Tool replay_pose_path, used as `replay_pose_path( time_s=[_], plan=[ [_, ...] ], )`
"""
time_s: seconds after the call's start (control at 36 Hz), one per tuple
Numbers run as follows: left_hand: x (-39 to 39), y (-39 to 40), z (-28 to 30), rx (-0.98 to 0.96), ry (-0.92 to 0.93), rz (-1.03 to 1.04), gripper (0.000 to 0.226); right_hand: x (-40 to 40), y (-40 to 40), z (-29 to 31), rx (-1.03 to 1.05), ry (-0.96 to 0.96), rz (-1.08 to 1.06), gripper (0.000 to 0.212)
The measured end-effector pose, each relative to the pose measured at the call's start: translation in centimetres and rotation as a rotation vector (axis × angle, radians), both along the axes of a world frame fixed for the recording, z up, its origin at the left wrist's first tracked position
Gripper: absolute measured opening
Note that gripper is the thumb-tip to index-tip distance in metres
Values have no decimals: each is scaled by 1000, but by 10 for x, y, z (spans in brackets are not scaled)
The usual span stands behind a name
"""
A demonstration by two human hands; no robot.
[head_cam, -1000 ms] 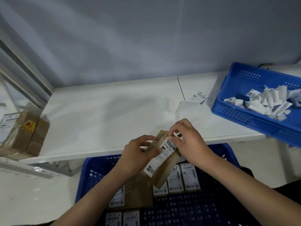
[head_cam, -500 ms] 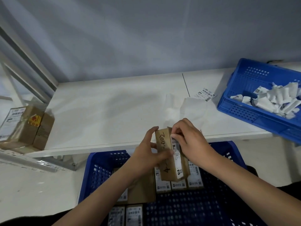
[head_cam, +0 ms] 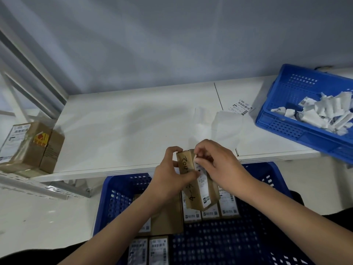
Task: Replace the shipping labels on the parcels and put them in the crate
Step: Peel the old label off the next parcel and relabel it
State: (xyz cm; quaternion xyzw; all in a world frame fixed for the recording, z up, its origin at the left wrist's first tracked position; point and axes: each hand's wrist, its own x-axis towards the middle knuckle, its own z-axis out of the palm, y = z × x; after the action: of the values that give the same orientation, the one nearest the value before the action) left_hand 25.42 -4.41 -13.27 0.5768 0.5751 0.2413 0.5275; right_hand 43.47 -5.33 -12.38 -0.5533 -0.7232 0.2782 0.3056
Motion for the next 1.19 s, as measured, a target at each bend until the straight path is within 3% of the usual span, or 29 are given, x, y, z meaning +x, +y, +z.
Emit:
replay_pose_path(
  time_s=[0.19, 0.39, 1.0, 1.19],
  plan=[
    [-4, 7, 0, 50, 6, -65, 60, 7, 3, 4, 13, 63, -15, 20],
    [-4, 6, -2, 98, 25, -106, 54, 8, 5, 4, 25, 34, 2, 7],
    [-4, 11, 6, 18, -90, -58, 52, 2, 2, 7, 215, -102, 16, 15],
    [-6, 10, 9, -48, -150, -37, 52, -1, 0, 5, 201, -162, 2, 30]
  ],
)
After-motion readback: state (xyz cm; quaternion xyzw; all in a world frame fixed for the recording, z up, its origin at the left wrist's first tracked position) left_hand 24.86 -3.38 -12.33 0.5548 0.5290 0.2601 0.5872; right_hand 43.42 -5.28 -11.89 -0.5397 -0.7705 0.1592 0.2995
